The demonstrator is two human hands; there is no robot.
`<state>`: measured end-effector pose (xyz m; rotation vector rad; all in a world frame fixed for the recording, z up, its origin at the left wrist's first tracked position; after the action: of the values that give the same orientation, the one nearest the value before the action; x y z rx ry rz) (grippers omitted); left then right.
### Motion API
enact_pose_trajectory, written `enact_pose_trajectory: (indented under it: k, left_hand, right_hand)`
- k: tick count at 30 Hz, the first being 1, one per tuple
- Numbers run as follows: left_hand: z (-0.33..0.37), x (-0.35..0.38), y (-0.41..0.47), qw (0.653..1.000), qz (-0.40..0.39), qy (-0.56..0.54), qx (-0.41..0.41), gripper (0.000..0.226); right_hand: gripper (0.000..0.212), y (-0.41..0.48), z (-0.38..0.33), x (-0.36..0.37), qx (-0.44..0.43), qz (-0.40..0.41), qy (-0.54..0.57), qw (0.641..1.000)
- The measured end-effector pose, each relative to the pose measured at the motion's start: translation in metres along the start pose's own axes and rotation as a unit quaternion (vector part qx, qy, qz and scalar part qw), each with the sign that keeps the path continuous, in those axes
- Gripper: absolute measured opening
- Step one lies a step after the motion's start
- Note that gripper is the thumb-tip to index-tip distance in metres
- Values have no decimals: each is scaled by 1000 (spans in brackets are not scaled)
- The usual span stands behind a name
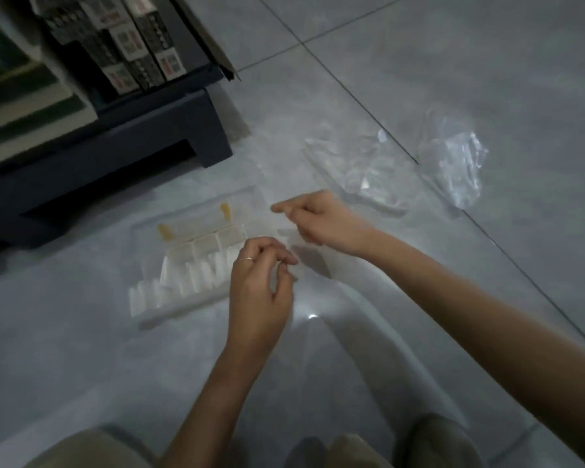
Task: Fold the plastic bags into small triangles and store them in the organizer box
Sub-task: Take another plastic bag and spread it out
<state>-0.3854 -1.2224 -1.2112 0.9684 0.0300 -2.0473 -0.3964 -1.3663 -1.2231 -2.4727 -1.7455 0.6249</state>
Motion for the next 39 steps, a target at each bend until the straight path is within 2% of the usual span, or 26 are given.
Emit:
enact_pose_trajectory:
  k: [2,4,5,6,8,10,12,16,20,22,24,26,28,29,31,33,35,37,39]
  left_hand:
    - [1,6,-1,999,-16,30,20,18]
    - [3,13,-6,991,-30,117,60,18]
    - [3,18,-11,982,-35,166,80,21]
    - [0,22,-15,974,-38,206,86,25]
    - [-10,24,-19,964,-29,255,65,35]
    - [-20,21,-16,958,-9,283,42,36]
    - [-29,16,-10,961,2,275,21,30]
    - [-38,13,4,969,-3,247,1,34]
    - [-35,6,13,983,31,182,-18,31]
    - [-20,1,15,988,43,147,-6,34]
    - [1,12,14,998,-30,47,-5,42]
    - [22,29,9,989,-121,-73,-37,52]
    - [30,36,5,981,-120,-137,-68,46]
    - [28,36,5,979,-99,-158,-86,39]
    - [20,34,4,968,-69,-204,-131,32]
    - [12,31,3,953,-52,-250,-162,35]
    - [7,28,3,932,-41,-302,-196,31]
    - [5,26,2,910,-37,-348,-222,22]
    - [8,24,0,895,-47,-377,-232,16]
  right_hand:
    - [24,0,6,-41,-57,150,-21,987]
    - [24,-1,16,-74,-82,263,-206,939]
    - [24,1,26,-83,-70,261,-278,922]
    - [27,5,40,-88,-38,226,-311,923]
    - [38,9,71,-86,14,127,-317,940]
    - [47,6,89,-74,17,74,-354,932]
    - [54,-3,99,-63,0,94,-365,926]
    - [53,-24,99,-44,-38,181,-282,942]
    - [66,-47,86,-33,-20,219,-131,967]
    - [70,-58,79,-22,11,205,-52,977]
    - [67,-71,67,-5,5,139,63,988]
    - [53,-86,50,8,-45,62,158,984]
    - [53,-100,36,12,-90,21,207,974]
    - [63,-104,33,10,-104,24,213,971]
    - [74,-109,36,-4,-112,80,212,967]
    - [61,-110,47,-21,-105,159,182,965]
    - [46,-112,61,-34,-61,208,129,968]
    - [57,-115,68,-40,-33,219,61,973]
    - [62,-117,69,-37,-16,187,73,980]
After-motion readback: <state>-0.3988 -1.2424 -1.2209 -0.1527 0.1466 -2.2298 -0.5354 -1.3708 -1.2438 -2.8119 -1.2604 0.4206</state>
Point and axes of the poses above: each hand's wrist, its own y-axis towards the middle knuckle, its own x-axis out of the palm, z = x × y, the point moved 7 cm from there along y, towards the middle knuckle, and after that the axes turned 5 degrees about y, right-handed, at the moved point
